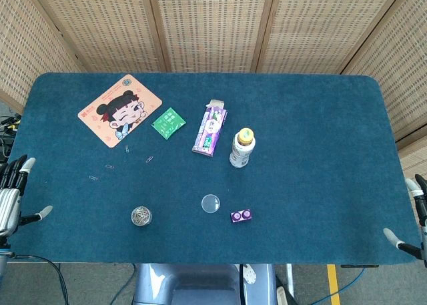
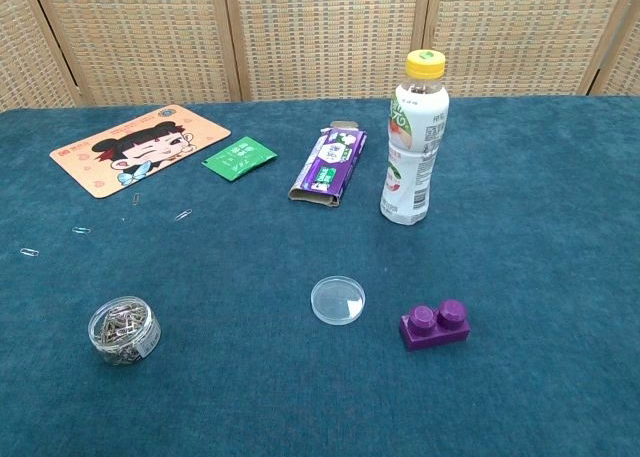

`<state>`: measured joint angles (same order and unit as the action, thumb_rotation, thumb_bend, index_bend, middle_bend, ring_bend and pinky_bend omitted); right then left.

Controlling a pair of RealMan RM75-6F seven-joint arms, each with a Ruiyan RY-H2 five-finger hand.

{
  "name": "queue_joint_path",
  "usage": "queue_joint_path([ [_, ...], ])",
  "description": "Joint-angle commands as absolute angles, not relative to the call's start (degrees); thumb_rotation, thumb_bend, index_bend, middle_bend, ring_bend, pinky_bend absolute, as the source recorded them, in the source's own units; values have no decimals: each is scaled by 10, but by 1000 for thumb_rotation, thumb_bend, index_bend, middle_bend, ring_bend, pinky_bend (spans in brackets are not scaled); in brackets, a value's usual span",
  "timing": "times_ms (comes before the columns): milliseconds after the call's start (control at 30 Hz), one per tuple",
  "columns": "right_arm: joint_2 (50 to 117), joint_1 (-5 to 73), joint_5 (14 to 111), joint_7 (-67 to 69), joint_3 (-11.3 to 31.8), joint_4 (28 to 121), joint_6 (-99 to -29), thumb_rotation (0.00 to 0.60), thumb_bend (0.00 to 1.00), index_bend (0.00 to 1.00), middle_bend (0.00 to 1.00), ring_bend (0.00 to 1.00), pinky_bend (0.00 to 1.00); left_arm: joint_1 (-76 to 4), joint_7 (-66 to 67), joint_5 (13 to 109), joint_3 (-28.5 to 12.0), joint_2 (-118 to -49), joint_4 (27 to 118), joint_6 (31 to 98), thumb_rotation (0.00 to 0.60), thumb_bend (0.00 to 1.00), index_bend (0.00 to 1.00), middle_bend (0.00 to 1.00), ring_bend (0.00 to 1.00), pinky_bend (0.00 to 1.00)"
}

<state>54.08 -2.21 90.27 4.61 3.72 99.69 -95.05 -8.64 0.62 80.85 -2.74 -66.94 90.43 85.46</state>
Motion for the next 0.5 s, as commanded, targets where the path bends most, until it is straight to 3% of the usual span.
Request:
queue_joint_path([
  [33,540,-22,902,46,37,998,-949,600,0,37,0,0,0,-87,3,807,-30,-670,899,849,600,0,0,0,0,0],
  [267,542,-21,904,45,36,998,-944,600,0,37,0,0,0,-135,-12,802,-48,-707,808,778,600,16,36,0,0,0],
  [400,543,-21,906,39,36,1004,-948,600,0,37,0,0,0,-184,-51,810,-55,-761,682,710,600,128,268,0,0,0],
  [500,544,-23,906,33,37,1007,-950,600,0,37,0,0,0,-221,-96,822,-50,-798,593,655,600,181,371,0,0,0],
])
